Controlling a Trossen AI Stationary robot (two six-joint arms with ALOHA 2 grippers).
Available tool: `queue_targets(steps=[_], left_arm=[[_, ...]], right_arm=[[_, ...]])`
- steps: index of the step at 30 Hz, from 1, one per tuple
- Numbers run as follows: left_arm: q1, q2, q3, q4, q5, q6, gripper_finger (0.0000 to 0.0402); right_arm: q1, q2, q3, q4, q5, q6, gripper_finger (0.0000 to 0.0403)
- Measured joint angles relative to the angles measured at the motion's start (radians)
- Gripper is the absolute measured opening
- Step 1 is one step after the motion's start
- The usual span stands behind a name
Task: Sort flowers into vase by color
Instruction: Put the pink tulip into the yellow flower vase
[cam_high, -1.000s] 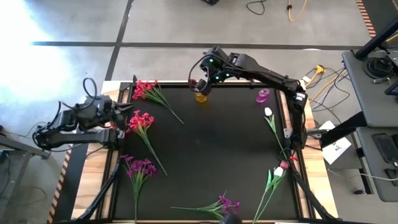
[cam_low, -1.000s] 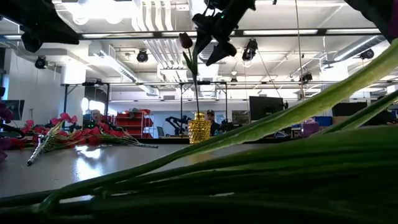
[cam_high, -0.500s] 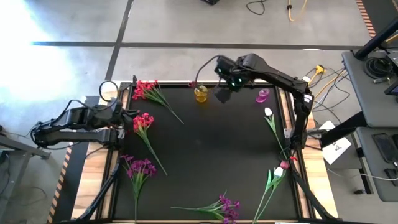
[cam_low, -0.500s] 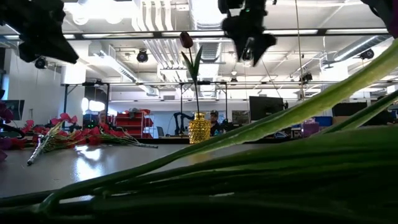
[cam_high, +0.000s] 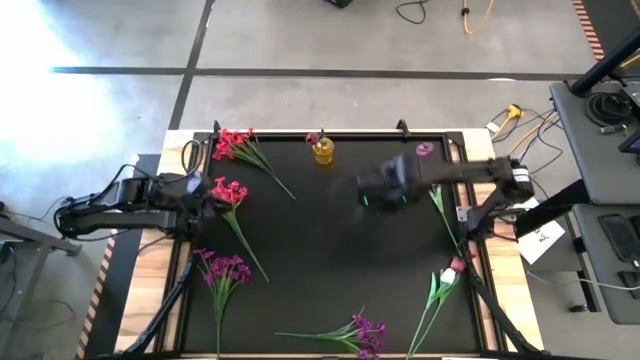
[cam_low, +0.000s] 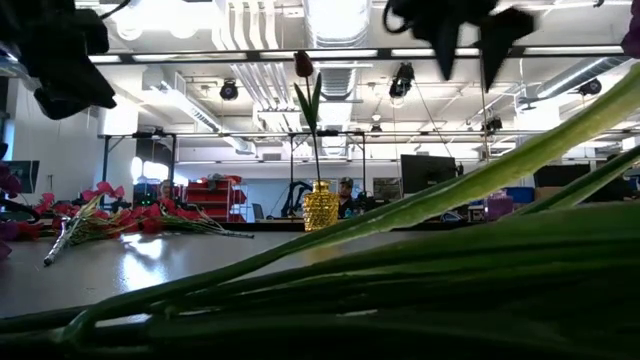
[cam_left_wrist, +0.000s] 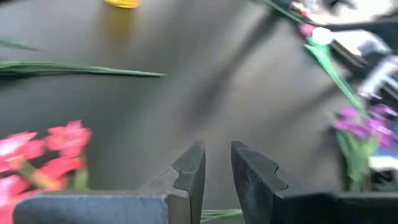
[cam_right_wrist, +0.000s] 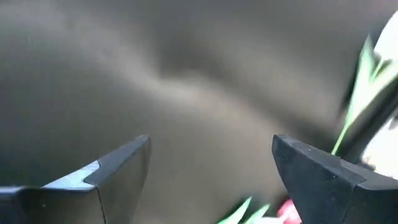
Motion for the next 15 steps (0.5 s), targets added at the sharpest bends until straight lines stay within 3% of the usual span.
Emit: queue_targets(steps=[8, 12, 15], left_arm=[[-0.001, -0.031, -0.124, 0.248, 0.299, 0.005, 0.0064], [-0.013, -0.034, -0.172, 0.383, 0.501, -0.023, 0.0064], [-0.046, -0.032, -0.163, 0.430, 0.539, -0.067, 0.0064]], right_arm=[[0.393, -0.002, -0.138, 0.030, -0.206, 0.671, 0.0324], [0.535, 0.021, -0.207, 0.177, -0.242, 0.872, 0.0324], [0.599, 0.023, -0.306, 0.364, -0.251, 0.946, 0.0325]])
